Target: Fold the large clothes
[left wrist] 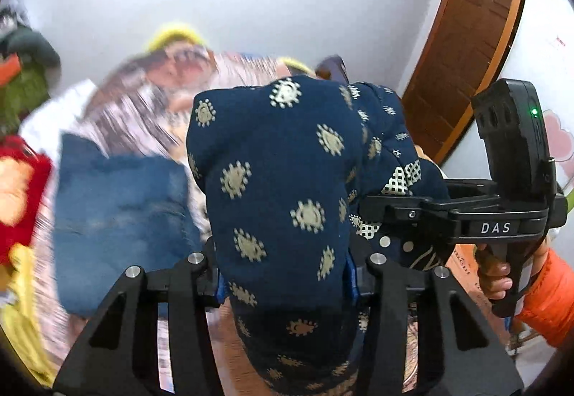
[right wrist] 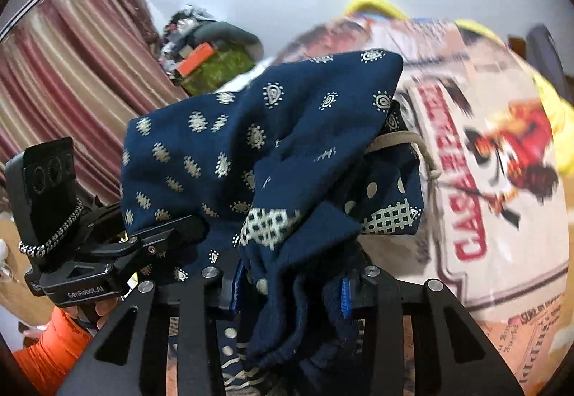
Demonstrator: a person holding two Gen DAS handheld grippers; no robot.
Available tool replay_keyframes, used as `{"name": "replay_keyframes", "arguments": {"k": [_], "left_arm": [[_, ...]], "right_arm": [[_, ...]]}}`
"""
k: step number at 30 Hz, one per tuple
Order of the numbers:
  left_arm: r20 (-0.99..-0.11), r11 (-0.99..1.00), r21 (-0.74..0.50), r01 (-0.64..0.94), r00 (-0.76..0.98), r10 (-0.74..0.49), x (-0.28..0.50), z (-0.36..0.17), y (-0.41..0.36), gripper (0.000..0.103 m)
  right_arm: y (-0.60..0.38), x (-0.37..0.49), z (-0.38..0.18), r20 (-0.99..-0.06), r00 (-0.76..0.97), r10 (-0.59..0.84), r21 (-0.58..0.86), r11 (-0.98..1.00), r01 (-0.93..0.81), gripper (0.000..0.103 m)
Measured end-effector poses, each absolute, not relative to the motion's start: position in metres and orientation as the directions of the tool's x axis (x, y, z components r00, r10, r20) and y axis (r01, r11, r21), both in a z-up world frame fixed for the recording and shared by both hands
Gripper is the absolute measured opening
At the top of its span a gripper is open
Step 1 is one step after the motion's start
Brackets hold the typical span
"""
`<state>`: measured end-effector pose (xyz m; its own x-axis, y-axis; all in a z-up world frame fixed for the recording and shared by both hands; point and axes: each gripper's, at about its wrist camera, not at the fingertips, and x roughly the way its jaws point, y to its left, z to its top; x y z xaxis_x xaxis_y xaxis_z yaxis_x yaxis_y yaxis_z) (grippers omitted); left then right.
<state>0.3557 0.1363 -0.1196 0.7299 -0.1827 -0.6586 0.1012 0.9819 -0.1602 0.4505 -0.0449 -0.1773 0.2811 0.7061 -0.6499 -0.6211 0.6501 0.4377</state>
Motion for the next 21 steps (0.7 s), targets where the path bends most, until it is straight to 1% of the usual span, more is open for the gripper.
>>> {"name": "replay_keyframes", "arguments": {"k": [6,11,14,17,21], "left_arm": [[-0.599,0.990,-0.136,0.043,0.792,-0.117,0.337,-0.083,0.186,0.047],[-0.583,0.992,-0.126,-0.026,0.811,-0.053,0.336,-0.073,0.237,0.047],[-0.597,0.988,-0.138,-0.075,0.802,-0.023,0.348,-0.079,0.272,0.047],[-0.632,0.981,-0.157,-0.112,0.775,-0.012,0.364,-0.097,0.308,0.047],[-0.691,0.973,-0.173,-0.152,0.722,-0.010,0.398,-0.141,0.348,0.047]], "right_arm": [[0.011,0.438,-0.133,-0.595,0.303,0.744,0.420,0.610,-0.672,0.036],[0.070,0.444,-0.119,-0.579,0.290,0.762,0.426,0.587,-0.689,0.036],[0.104,0.451,-0.125,-0.585,0.271,0.764,0.436,0.578,-0.690,0.036],[0.141,0.462,-0.141,-0.608,0.244,0.756,0.445,0.578,-0.684,0.036],[0.185,0.490,-0.180,-0.650,0.192,0.735,0.476,0.590,-0.652,0.036]]}}
